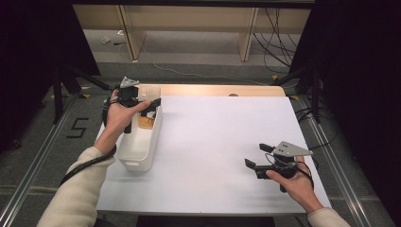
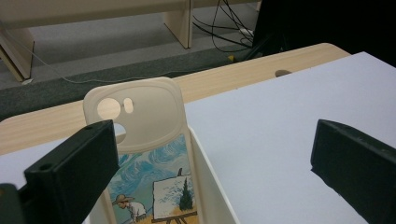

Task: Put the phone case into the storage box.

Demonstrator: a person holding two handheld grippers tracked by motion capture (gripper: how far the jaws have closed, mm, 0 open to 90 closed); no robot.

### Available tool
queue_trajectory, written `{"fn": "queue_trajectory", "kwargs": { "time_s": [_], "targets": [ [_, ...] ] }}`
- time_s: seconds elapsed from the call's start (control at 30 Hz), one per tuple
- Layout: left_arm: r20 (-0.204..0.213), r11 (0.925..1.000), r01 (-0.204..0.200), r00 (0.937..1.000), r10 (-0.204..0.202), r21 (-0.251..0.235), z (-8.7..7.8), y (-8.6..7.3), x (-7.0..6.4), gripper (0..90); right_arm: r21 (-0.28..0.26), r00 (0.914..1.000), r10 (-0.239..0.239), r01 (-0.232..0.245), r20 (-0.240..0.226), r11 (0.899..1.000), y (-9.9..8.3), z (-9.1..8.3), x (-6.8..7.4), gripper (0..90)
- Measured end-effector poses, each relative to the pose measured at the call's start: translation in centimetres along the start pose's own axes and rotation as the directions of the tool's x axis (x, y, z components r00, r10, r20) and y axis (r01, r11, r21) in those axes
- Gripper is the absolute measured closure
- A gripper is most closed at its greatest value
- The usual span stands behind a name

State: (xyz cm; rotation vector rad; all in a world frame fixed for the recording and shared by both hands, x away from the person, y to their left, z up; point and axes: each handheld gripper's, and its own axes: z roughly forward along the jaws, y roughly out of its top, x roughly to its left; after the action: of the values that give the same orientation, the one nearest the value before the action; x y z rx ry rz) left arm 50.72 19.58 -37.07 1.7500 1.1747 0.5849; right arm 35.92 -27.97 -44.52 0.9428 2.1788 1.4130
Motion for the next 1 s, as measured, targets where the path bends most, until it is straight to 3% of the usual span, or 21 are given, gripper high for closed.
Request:
{"fn": "queue_trajectory", "kwargs": {
  "time_s": [0.23, 0.83, 1.0],
  "targets": [
    [0.015, 0.9999, -0.004, 0.9999, 0.004, -0.012, -0.7, -0.5, -0.1, 0.0, -0.001, 1.0000, 0.000, 0.000, 0.002, 1.000, 0.0, 0.0, 0.0, 15.4],
    [0.079, 0.9990, -0.032, 0.9962, 0.035, -0.031, -2.5, -2.2, -2.0, 0.0, -0.003, 1.0000, 0.000, 0.000, 0.005, 1.000, 0.1, -0.1, 0.0, 15.4],
    [0.088, 0.9986, -0.018, 0.9959, 0.023, -0.050, -3.2, -2.6, -2.0, 0.0, -0.003, 1.0000, 0.000, 0.000, 0.005, 1.000, 0.1, -0.1, -0.1, 15.4]
  ]
}}
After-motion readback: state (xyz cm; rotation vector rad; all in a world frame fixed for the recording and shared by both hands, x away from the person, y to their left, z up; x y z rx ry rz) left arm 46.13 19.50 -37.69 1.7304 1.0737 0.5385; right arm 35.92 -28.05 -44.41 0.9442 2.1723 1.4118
